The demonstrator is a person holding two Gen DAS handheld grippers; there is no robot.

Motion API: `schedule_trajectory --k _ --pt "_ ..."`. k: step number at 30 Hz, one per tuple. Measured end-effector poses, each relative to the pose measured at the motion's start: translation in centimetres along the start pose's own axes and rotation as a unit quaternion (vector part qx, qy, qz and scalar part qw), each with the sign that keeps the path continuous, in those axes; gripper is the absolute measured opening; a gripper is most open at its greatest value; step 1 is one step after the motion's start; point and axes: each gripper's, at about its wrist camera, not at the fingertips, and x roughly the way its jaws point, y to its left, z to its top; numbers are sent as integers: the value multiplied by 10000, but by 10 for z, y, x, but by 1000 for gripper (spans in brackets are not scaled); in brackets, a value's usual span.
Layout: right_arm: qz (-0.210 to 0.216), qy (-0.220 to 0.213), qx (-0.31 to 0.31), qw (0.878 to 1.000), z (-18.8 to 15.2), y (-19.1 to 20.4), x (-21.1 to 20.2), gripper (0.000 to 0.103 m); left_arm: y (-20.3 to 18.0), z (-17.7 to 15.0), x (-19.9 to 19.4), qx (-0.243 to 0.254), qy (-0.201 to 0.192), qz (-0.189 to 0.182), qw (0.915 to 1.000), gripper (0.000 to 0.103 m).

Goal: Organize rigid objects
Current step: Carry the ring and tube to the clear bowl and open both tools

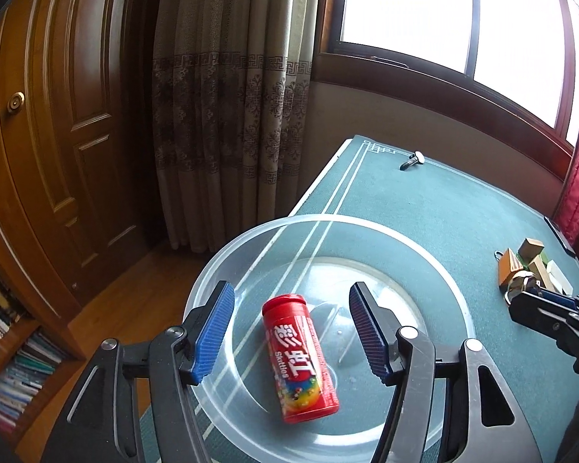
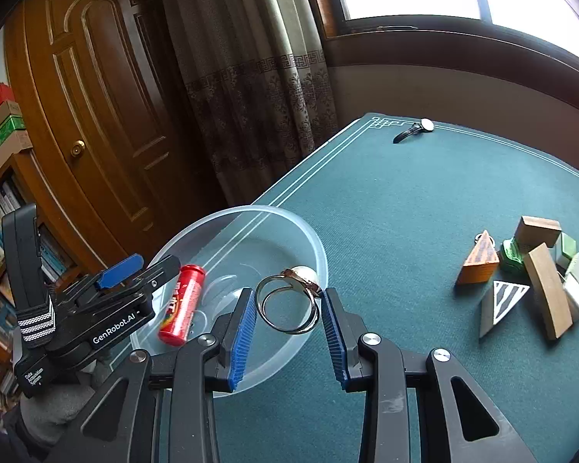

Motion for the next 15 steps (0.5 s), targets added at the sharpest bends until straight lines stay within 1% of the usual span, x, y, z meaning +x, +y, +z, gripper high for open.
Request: schedule_trajectory --k 2,4,5,7,8,11,15 --pt "85 56 -61 9999 0 7 5 37 1 0 0 -16 -1 -1 10000 64" --pt "162 106 -114 9997 0 13 11 38 2 0 -1 -26 -8 -1 10000 71" --pt "183 133 -123 9997 -1 15 13 40 3 0 -1 -41 -13 -7 10000 73" --pt "189 156 -144 9996 -3 16 16 54 4 -1 -2 -81 -8 -23 10000 80" --pt "172 138 -155 9996 -6 17 16 56 4 -1 -2 -99 -6 -33 9999 81" --pt "89 126 -136 9998 -11 14 14 57 3 -2 -1 -96 21 -37 9999 81" --pt "-33 158 98 9998 -17 -2 12 57 -1 -5 2 -60 77 -57 9999 81"
